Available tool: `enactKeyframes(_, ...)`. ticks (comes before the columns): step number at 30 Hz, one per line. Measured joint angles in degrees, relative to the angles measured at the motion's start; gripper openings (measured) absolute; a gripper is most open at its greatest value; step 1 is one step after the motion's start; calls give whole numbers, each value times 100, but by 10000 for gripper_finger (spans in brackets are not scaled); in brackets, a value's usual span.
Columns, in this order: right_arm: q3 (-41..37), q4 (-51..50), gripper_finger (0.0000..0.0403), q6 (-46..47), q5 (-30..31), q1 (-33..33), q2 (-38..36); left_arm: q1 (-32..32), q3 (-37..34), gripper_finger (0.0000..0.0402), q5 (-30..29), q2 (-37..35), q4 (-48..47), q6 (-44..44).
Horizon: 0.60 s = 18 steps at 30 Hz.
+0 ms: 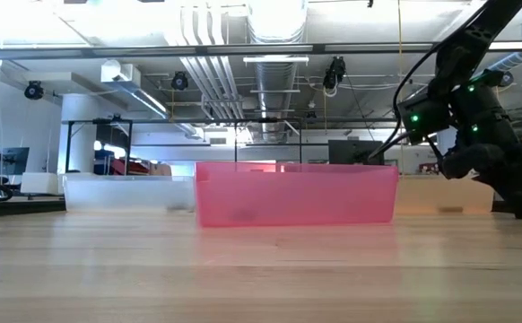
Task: Sort batteries
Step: Put the black battery into the transparent bin
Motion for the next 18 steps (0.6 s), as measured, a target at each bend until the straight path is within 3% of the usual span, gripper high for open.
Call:
enactKeyframes(3, 0, 46, 23, 39, 31, 90, -53, 0, 0, 253, 10, -49, 41, 68)
enactKeyframes(7, -9, 81, 21, 199, 88, 233, -303, 0, -2, 253, 11, -172, 297, 340)
enactKeyframes(18, 535, 176, 19, 1246, 130, 479, -1853, 2, -269, 253, 9, -206, 429, 317)
